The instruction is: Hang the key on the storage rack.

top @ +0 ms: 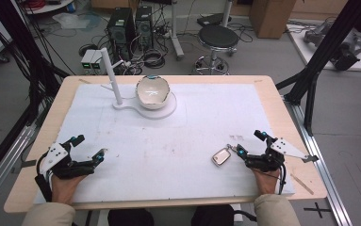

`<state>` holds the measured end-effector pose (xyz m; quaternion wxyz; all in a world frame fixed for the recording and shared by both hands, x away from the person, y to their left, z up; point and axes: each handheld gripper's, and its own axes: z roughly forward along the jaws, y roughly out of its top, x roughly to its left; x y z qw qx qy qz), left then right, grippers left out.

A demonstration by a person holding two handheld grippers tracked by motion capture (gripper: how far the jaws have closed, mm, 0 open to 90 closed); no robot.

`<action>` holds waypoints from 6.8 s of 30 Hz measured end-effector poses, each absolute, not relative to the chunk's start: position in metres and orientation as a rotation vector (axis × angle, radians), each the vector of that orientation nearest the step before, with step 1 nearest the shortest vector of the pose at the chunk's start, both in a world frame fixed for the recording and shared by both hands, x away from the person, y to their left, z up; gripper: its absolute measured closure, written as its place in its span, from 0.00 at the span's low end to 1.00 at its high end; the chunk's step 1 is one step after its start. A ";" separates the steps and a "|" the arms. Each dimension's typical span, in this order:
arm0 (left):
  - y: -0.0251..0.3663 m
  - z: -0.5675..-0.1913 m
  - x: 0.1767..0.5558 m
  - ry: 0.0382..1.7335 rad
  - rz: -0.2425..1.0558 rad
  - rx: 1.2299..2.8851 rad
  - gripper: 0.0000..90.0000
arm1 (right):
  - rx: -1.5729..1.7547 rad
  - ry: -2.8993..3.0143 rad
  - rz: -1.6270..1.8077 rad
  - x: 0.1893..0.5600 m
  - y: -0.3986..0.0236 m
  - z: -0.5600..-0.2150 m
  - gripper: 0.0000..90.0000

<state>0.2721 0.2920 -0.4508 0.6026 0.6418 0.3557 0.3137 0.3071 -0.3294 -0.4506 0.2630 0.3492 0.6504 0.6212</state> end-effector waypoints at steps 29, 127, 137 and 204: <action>0.293 -0.451 0.271 0.826 0.733 1.467 0.05 | 0.944 1.778 1.679 0.310 -0.329 -0.449 0.01; 0.294 -0.451 0.273 0.842 0.719 1.463 0.05 | 0.970 2.855 0.637 0.349 -0.335 -0.409 0.82; 0.295 -0.445 0.277 0.833 0.701 1.538 0.05 | 0.999 2.842 0.733 0.351 -0.330 -0.397 0.82; 0.128 -0.317 0.344 0.080 0.136 2.092 0.10 | 0.016 2.910 1.274 0.367 -0.149 -0.306 0.82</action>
